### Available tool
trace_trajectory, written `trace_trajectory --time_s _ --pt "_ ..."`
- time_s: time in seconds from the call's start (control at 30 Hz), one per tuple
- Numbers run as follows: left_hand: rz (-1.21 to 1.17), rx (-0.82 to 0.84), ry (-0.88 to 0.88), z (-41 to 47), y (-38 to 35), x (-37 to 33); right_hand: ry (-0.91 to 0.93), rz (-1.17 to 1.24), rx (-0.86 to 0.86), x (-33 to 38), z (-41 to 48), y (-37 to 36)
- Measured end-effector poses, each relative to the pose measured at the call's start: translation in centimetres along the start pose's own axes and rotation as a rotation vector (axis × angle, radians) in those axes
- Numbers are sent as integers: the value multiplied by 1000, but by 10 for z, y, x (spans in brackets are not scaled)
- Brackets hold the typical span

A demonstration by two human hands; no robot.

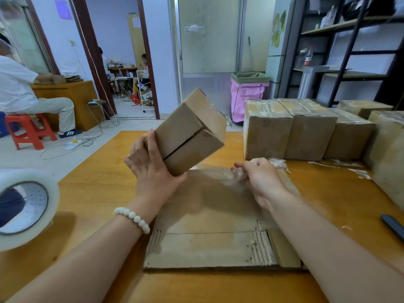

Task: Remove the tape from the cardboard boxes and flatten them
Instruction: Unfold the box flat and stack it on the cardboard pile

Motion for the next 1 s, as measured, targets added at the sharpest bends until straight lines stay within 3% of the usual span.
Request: trace_trajectory --time_s 0.23,0.4,0.57,0.73,0.9,1.0 --pt "49 69 -79 -1 -1 1 130 -366 -131 8 9 20" --pt "91 103 -136 -3 -3 3 108 -440 -201 23 18 55" --pt "115 117 -160 -4 -5 3 196 -778 -393 10 32 89" --pt "128 125 -178 -5 -5 4 252 -1150 -360 -12 54 93" --pt "143 130 -203 -5 -5 3 234 -1193 -436 -4 48 88" --pt "155 115 -246 -5 -6 2 264 -1407 -305 -4 43 78"
Point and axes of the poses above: each hand's wrist, its own z-axis towards the middle knuckle, its own y-axis out of the back of the hand, x = y × z, the point moved 2 cm from there along z, towards the middle knuckle, and after that the axes turned 15 degrees about -z, right-handed, at the moved point
